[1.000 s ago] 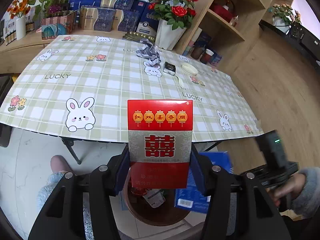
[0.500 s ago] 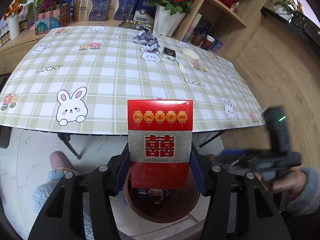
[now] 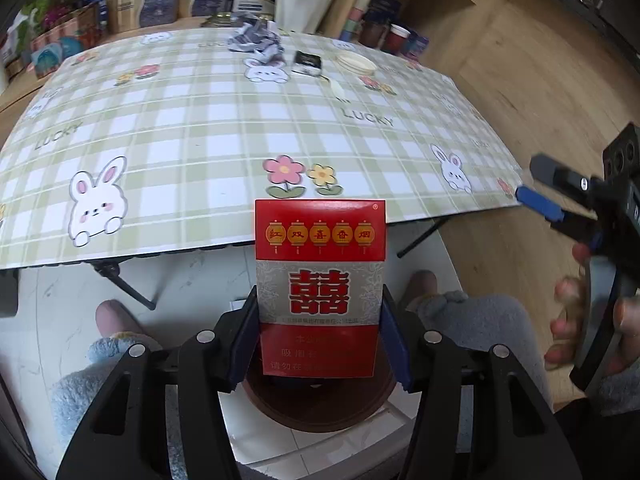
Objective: Collect trash
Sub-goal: 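Lower the red box into the pot and open the left tool, then reach the left tool to the crumpled grey paper and grasp it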
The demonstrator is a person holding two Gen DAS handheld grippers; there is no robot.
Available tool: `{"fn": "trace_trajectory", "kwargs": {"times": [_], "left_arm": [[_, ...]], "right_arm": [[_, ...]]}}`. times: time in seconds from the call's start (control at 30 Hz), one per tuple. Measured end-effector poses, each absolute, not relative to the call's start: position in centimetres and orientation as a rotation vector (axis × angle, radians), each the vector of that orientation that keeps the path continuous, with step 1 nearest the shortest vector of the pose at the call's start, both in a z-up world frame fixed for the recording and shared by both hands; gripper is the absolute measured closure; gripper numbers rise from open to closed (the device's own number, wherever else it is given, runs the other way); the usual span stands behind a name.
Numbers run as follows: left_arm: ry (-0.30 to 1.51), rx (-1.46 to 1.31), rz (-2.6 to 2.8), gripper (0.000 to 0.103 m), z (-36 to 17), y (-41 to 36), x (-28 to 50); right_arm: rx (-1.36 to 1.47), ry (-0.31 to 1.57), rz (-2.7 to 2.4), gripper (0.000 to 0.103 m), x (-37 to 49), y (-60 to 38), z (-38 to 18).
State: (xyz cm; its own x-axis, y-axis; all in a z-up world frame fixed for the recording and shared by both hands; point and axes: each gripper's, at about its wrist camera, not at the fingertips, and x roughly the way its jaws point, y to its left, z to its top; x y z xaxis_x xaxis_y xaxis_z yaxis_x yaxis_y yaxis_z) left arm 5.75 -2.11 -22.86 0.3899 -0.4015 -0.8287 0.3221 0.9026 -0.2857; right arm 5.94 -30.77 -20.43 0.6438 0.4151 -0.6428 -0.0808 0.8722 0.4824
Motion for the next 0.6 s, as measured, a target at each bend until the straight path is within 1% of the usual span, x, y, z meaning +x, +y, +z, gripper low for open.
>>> {"fn": "trace_trajectory", "kwargs": {"times": [0.07,0.1,0.2,0.5,0.6], "left_arm": [[1.083,-0.064,-0.475,0.046,-23.0,-2.7,5.8],[1.087,-0.057,-0.479,0.040,-23.0,-2.9,5.8],[1.079,-0.061,-0.481,0.029,-23.0,-2.9,5.6],[1.002,-0.103,-0.270,0.014,-22.4,0.8,6.5],[0.969,-0.113,-0.223,0.012,-21.9,2.1,7.1]], "right_arm": [[0.444,0.821,0.294,0.006,5.8,-31.1,-20.4],[0.454,0.820,0.308,0.005,5.9,-31.3,-20.4],[0.487,0.816,0.324,0.006,5.8,-31.9,-20.6],[0.504,0.862,0.297,0.006,6.1,-32.3,-21.9],[0.437,0.877,0.260,0.006,6.3,-32.1,-22.0]]}}
